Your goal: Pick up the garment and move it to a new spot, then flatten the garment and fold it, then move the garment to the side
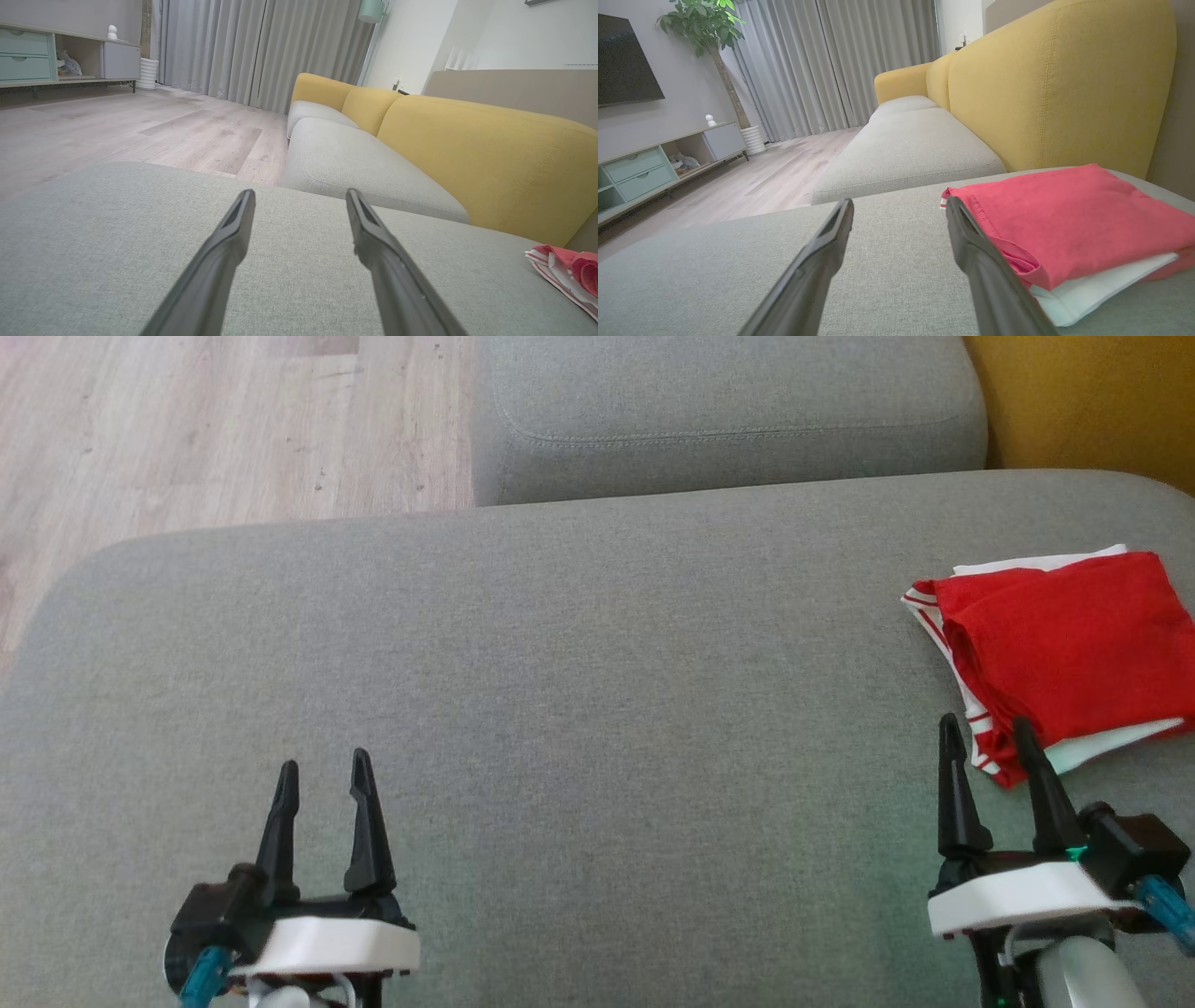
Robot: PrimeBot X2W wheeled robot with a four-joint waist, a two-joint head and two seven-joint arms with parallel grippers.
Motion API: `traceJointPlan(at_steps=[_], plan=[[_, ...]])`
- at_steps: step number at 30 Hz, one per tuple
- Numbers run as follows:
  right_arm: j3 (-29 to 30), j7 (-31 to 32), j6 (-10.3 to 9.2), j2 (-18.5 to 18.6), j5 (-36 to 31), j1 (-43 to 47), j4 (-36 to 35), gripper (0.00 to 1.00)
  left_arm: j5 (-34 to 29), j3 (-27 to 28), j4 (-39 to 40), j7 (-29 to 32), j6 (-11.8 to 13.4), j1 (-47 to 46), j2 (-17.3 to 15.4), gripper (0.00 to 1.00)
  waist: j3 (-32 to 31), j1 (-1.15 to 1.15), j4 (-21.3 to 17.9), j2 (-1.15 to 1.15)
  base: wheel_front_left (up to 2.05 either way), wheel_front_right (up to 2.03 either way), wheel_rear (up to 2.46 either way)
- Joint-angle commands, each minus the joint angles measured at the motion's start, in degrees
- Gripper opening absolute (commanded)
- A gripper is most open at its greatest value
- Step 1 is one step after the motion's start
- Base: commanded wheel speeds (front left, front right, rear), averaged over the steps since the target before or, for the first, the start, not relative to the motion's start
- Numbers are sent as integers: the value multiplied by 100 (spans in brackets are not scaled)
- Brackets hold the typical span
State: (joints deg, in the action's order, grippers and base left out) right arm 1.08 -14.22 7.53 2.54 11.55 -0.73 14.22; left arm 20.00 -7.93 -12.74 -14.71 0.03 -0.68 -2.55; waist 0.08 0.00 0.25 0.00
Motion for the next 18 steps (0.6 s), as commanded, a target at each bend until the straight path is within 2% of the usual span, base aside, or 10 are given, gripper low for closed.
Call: traceJointPlan(at_steps=[1,18], plan=[[-151,-77,-4,34,-51,-136,-209,100,-73,168,203,-29,32,-189,-32,100,0,0,3,0,0,0,0],[-169,-77,-4,34,-83,-134,-195,100,-155,117,156,-29,188,-210,-32,100,-31,0,46,0,0,0,0]])
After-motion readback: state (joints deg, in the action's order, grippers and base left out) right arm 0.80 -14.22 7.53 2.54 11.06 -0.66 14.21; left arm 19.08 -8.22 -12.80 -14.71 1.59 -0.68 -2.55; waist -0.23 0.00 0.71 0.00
